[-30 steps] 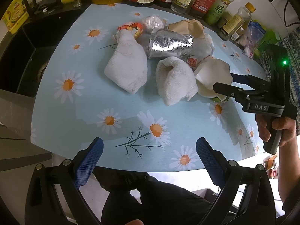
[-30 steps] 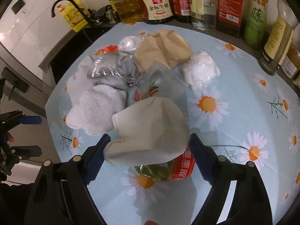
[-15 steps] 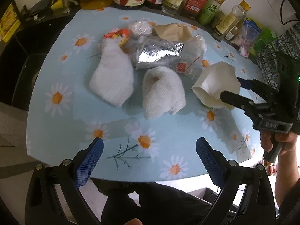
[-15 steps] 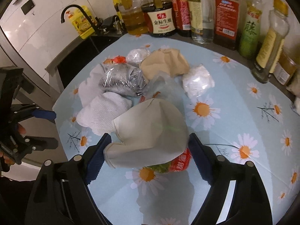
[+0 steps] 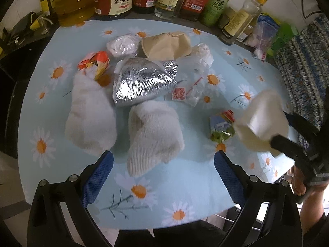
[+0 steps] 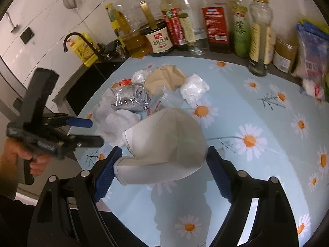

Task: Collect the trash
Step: 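Grasp the white knit towel with the left tool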

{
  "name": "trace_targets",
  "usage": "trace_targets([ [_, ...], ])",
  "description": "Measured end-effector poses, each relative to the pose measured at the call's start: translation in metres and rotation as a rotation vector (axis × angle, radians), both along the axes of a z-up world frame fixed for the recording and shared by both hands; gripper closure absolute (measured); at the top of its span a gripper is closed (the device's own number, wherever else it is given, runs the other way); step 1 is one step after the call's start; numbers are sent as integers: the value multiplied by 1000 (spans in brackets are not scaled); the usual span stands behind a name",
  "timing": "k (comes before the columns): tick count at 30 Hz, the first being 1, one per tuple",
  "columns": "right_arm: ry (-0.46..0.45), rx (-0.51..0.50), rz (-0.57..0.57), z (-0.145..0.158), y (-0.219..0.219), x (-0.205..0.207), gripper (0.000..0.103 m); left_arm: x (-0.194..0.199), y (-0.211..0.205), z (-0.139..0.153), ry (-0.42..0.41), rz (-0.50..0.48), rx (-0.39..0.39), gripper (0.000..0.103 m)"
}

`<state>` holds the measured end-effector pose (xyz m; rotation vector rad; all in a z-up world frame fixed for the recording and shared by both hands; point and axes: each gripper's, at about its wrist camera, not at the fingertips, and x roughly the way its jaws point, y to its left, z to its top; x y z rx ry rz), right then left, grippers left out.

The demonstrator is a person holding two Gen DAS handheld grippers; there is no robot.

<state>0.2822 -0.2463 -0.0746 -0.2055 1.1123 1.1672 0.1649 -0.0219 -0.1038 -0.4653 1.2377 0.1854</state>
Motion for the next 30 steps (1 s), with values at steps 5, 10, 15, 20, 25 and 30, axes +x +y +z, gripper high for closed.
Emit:
trace_targets([
  [5, 15, -2, -36, -4, -15, 2, 20, 14, 7, -13, 31, 20, -4, 26],
  [10, 33, 2, -54, -8, -22, 4, 20, 21, 8, -23, 44, 16, 3, 37],
  [15, 46, 7, -55, -12, -22, 1, 20, 22, 11, -31, 45, 26, -14, 54],
  [20, 53, 5, -55, -13, -22, -1, 20, 19, 8, -29, 20, 12, -6, 67],
  [25, 45, 10, -54, -10, -20, -6, 20, 14, 7, -22, -11, 8, -19, 78],
  [30, 38, 10, -52, -6, -17, -14, 20, 5, 5, -13, -39, 5, -24, 79],
])
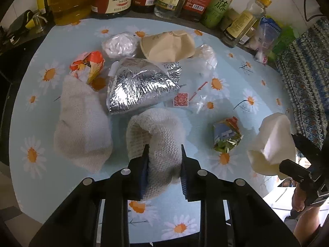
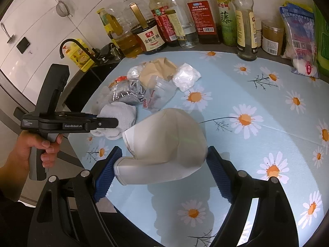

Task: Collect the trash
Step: 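Grasp the white knit towel with the left tool, then carry the towel and paper cup down to the black trash bin with both tools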

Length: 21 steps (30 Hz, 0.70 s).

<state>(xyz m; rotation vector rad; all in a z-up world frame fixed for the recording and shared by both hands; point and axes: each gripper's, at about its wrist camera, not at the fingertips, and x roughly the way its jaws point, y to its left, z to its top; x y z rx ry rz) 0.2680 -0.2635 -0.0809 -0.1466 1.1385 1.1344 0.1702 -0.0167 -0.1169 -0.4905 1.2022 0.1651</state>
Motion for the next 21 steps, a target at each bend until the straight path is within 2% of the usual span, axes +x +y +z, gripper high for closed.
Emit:
trace_targets([
  [8, -10, 4, 3, 6, 7, -21, 20, -26, -1, 15, -46, -1, -15, 79],
  [21, -6, -3, 41, 11, 38, -81, 20, -105, 4, 42, -115, -1, -35, 79],
])
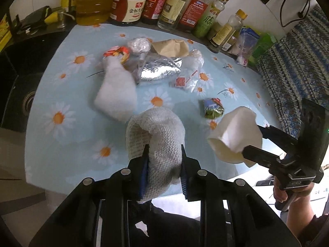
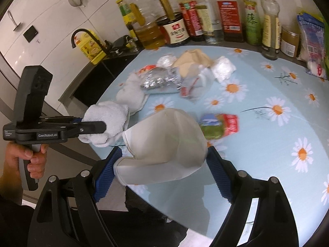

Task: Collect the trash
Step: 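Carry the towel and paper cup down to the black trash bin with both tools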

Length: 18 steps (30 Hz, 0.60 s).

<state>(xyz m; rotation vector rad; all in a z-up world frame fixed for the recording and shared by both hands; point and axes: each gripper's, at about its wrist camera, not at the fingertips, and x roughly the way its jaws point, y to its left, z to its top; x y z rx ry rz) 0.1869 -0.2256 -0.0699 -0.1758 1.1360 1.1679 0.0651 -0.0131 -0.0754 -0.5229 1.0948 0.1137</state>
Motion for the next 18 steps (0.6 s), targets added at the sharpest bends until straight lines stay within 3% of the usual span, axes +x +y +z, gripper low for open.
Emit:
trace_targets([
  [11, 35, -31, 1, -4, 22, -61, 20, -72, 23, -11, 15, 23, -38, 79],
  [18, 76, -84, -13, -17, 29, -100, 20, -107, 29, -26, 48, -14, -73, 79],
])
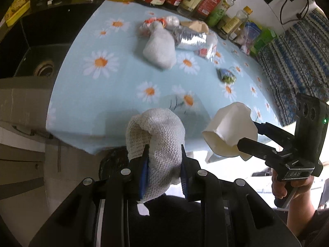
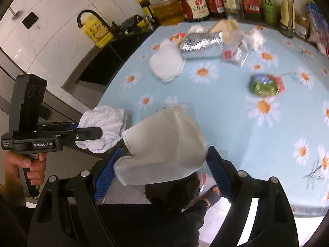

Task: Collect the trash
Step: 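Carry the towel and paper cup down to the black trash bin with both tools, then open both tools to drop the towel and cup into the bin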

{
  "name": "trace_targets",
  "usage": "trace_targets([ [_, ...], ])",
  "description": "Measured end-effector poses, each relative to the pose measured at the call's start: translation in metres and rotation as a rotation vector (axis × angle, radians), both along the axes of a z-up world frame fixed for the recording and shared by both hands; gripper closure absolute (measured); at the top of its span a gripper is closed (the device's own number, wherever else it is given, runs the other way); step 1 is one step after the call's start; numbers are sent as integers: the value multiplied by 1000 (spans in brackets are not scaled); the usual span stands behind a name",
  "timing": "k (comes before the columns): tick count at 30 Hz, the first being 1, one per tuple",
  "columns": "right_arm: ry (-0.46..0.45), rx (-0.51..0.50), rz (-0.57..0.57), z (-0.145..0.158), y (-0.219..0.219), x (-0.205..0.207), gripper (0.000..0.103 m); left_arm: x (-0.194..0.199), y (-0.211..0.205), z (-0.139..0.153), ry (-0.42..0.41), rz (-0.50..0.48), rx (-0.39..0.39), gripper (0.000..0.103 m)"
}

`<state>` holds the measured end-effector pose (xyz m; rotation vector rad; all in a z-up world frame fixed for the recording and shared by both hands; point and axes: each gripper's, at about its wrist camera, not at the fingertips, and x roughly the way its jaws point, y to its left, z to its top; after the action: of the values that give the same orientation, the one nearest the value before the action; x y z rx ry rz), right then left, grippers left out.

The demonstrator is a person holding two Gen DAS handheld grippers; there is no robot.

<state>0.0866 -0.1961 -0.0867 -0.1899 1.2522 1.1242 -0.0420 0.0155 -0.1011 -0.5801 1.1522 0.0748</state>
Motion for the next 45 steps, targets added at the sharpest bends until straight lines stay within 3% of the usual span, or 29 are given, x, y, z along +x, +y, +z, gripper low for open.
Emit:
trace_targets([
  [12, 83, -108, -11, -38, 12, -49, 20, -31, -4, -55, 121, -94, -76, 79],
  [17, 119, -160, -16, -68, 13, -62, 20, -39, -3, -80, 164, -103, -96, 79],
  [28, 227, -257, -126, -136, 9, -73, 20, -53, -6, -146, 286, -105, -127, 78],
  [35, 362, -292, -242, -176, 3, -75, 20, -56, 0, -166, 313, -92, -158, 78],
  [40, 444, -261, -297, -182, 0, -71, 18, -53, 0, -169, 322, -99, -183, 71],
  [42, 479, -242, -312, -181, 0, -69, 13, -52, 1, -170, 324, -97, -193, 63],
  [45, 474, -241, -325, -179, 2, -67, 12, -52, 4, -167, 322, -87, -202, 51],
])
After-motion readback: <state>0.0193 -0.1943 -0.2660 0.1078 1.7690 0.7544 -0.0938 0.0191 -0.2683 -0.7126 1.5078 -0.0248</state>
